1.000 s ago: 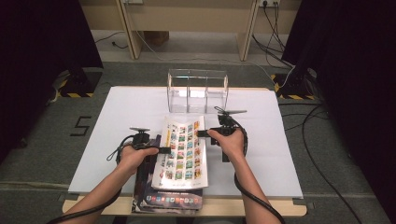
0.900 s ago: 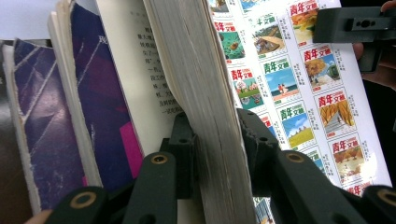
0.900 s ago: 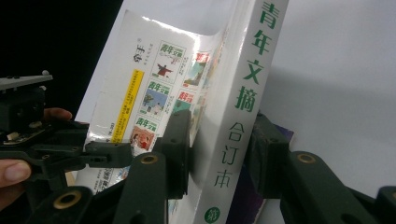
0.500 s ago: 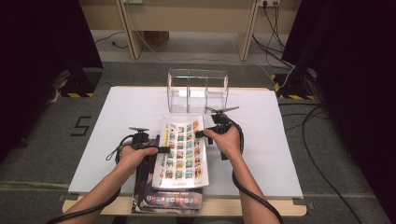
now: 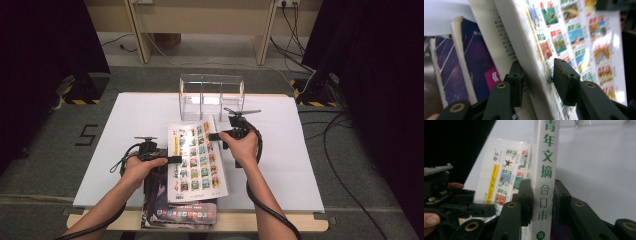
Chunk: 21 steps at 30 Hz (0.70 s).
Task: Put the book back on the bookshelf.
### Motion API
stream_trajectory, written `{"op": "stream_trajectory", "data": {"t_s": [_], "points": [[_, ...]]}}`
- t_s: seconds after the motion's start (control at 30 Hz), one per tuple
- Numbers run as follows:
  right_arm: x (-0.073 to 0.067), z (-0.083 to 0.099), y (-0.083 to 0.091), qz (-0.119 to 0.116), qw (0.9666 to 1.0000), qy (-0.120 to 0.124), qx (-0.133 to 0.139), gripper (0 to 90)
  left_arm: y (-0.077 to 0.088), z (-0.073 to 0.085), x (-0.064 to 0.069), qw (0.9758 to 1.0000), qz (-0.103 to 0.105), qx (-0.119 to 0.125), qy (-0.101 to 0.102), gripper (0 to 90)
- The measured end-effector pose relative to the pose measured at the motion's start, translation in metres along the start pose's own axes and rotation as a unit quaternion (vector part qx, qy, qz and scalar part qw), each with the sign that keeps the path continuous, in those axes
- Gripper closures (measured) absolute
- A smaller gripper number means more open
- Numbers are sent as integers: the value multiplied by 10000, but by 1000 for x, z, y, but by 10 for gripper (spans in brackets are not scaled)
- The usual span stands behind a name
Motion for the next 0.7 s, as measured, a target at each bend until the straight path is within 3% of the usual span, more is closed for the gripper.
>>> {"op": "stream_trajectory", "data": {"t_s": [0.07, 0.1, 0.17, 0.27, 0.3, 0.5, 0.7], "points": [[-8, -6, 10, 98, 9997, 198, 90, 737, 3, 0, 2, 9999, -29, 69, -123, 583], [-14, -9, 17, 158, 9992, 331, 137, 738, 5, 0, 1, 9994, -169, 131, -261, 574], [-18, -12, 24, 197, 9988, 382, 227, 738, 9, 0, -1, 9987, -275, 212, -372, 581], [-20, -14, 29, 222, 9984, 442, 290, 738, 17, 1, 0, 9987, -170, 378, -311, 585], [-19, -15, 34, 479, 9965, 559, 384, 739, 21, 3, -1, 9980, -215, 458, -376, 580], [-22, -18, 43, 514, 9953, 633, 530, 740, 27, 12, -8, 9974, -287, 565, -351, 564], [-36, -26, 56, 673, 9905, 954, 732, 740, 29, 16, -9, 9971, -224, 691, -231, 564]]}}
Point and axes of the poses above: each handheld gripper's, and its own axes: y roughly backward along the jaws, z roughly out of its underside, x roughly to its right, the point moved 9 cm from there along -y, roughly forward along the jaws, and after that the axes turned 4 degrees about -z, right-handed, at the moved point
